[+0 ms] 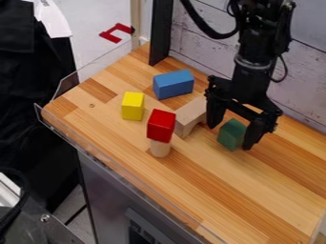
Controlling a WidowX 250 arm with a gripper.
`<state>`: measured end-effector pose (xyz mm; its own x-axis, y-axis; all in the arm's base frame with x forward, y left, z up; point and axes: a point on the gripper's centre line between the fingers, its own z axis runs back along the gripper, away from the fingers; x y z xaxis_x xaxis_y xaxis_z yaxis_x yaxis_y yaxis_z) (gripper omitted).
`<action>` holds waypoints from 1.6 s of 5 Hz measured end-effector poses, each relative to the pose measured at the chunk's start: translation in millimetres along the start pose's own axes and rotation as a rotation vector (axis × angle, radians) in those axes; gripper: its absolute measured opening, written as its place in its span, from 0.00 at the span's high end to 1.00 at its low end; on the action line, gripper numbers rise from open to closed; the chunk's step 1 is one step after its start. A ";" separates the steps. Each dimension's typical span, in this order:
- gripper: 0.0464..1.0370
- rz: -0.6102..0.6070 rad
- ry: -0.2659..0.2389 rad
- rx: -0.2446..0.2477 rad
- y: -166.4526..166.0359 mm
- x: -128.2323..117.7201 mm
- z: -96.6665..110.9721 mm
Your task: Put the green square block to thre top of red block
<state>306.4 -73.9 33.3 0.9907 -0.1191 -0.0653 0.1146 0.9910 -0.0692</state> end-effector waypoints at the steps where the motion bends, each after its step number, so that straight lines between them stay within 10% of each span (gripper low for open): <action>1: 0.04 -0.004 0.005 -0.009 -0.9 3.7 -4.6; 3: 0.07 0.017 0.037 -0.031 3.1 8.8 -19.7; 5: 0.48 0.053 0.037 -0.032 4.8 10.8 -25.9; 8: 0.48 0.069 -0.008 0.001 -4.4 -25.9 35.9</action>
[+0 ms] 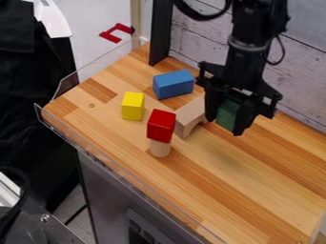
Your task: Put the green square block to thre top of red block
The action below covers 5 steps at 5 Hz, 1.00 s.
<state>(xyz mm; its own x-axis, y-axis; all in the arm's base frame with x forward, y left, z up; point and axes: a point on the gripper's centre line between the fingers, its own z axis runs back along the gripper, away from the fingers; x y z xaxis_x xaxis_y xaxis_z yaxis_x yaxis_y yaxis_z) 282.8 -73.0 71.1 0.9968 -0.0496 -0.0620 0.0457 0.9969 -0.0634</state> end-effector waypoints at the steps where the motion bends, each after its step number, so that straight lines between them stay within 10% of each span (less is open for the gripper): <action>1: 0.48 0.024 0.026 -0.010 -3.4 -17.7 13.1; 5: 0.48 0.245 -0.040 -0.045 47.6 -47.2 24.8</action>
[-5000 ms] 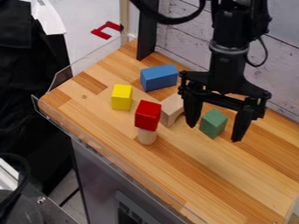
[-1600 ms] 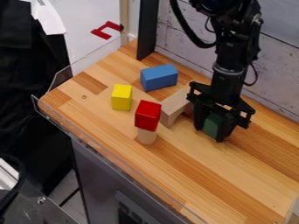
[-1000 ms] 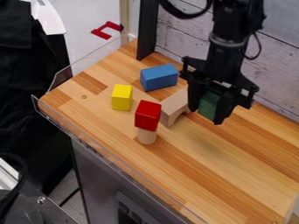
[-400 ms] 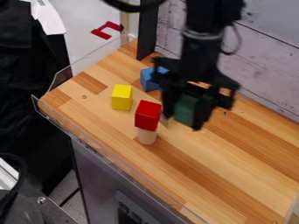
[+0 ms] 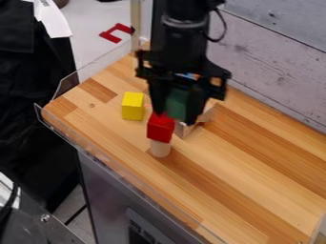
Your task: Put the green square block to thre top of red block
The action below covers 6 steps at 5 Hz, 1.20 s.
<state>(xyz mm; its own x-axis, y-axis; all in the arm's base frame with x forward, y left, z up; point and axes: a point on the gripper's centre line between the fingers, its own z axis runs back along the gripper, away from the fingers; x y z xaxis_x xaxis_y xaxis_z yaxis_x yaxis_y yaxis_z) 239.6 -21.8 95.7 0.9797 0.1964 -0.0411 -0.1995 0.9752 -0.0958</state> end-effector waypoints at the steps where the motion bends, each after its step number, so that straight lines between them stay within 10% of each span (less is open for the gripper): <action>1: 0.48 0.013 0.003 0.003 5.3 5.3 -2.2; 6: 0.48 0.069 0.059 -0.004 25.1 5.3 -20.0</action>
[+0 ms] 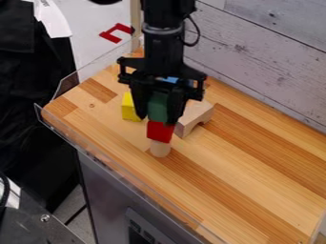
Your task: Put the green square block to thre top of red block
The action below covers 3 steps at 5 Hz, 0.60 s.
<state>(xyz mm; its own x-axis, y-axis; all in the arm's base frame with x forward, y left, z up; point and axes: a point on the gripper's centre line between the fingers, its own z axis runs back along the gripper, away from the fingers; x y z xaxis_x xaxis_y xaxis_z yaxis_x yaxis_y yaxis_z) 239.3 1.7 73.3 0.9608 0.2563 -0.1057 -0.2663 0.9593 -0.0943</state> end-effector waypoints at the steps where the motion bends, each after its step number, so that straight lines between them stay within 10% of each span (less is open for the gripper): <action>1: 0.48 -0.001 0.010 -0.004 -0.9 -0.3 -2.2; 3: 0.20 0.004 0.019 -0.005 -0.8 -0.3 -8.0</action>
<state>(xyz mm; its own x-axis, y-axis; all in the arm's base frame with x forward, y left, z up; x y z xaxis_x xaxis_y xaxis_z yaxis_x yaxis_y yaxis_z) 238.6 -0.1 65.5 0.9580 0.2580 -0.1250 -0.2708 0.9576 -0.0988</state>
